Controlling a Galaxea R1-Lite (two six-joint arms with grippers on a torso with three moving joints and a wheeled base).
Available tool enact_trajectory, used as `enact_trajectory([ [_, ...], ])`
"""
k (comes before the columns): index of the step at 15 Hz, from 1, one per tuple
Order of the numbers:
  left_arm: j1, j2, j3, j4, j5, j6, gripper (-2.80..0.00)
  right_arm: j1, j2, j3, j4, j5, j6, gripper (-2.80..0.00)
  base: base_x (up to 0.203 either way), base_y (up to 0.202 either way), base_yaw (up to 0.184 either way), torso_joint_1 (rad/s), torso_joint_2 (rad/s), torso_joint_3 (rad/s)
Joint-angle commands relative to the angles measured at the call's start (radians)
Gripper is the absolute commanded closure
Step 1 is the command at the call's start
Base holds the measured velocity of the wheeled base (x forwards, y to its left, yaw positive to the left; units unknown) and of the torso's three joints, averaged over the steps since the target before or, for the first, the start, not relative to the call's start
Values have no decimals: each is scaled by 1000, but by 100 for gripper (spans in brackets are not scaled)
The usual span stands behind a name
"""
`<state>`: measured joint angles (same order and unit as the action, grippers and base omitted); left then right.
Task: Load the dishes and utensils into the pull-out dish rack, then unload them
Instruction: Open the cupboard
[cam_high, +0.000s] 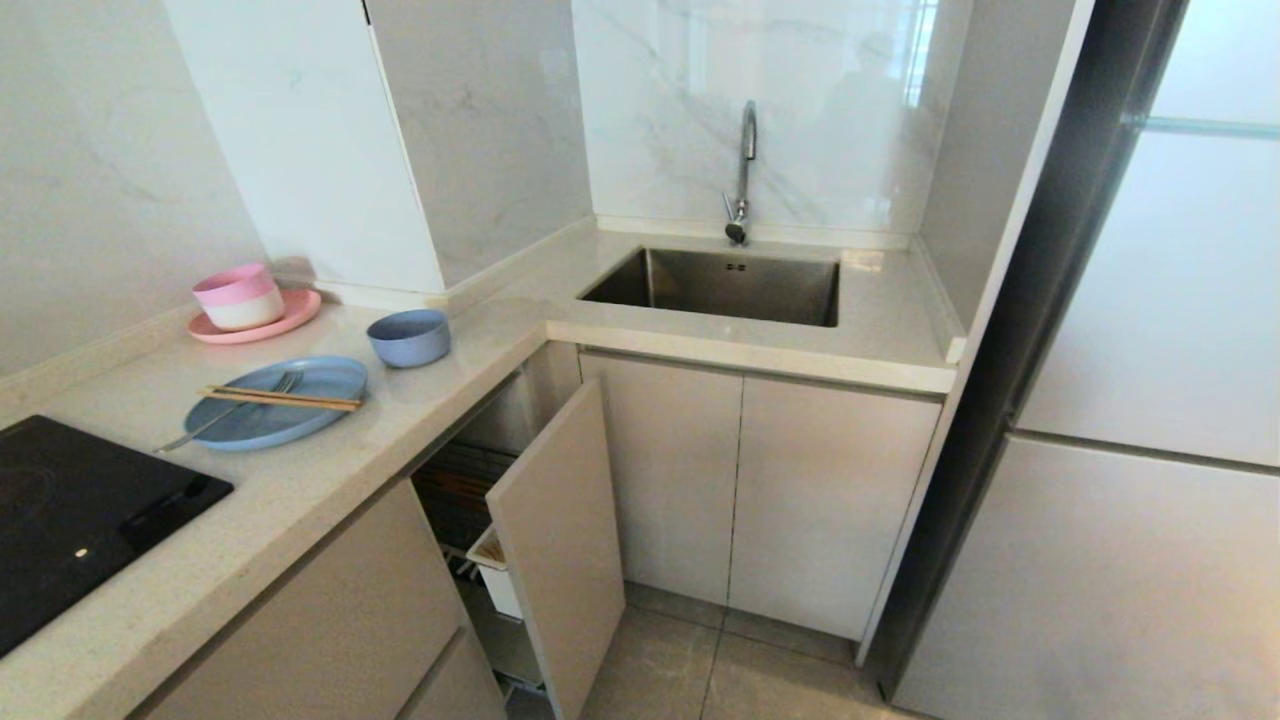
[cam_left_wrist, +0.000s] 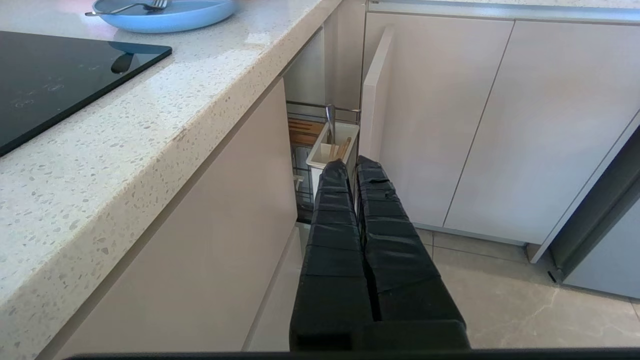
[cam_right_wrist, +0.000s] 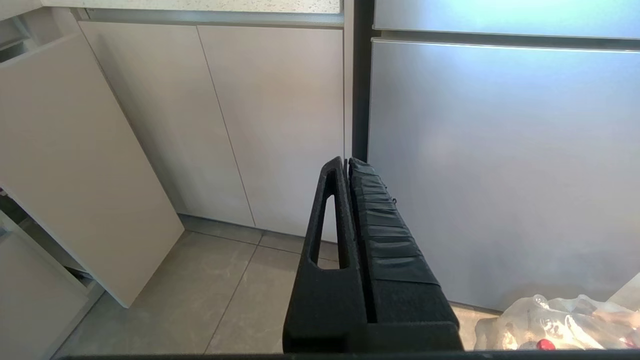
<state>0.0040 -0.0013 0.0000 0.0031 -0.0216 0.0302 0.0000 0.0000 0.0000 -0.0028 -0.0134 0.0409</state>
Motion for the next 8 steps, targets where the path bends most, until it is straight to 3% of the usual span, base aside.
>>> enact_trajectory([
  [1, 1, 0, 0, 0, 0, 0, 0, 0, 2, 0, 0, 0, 1, 0, 0, 0, 0, 0, 0, 0],
  [8, 1, 0, 0, 0, 0, 0, 0, 0, 2, 0, 0, 0, 1, 0, 0, 0, 0, 0, 0, 0],
])
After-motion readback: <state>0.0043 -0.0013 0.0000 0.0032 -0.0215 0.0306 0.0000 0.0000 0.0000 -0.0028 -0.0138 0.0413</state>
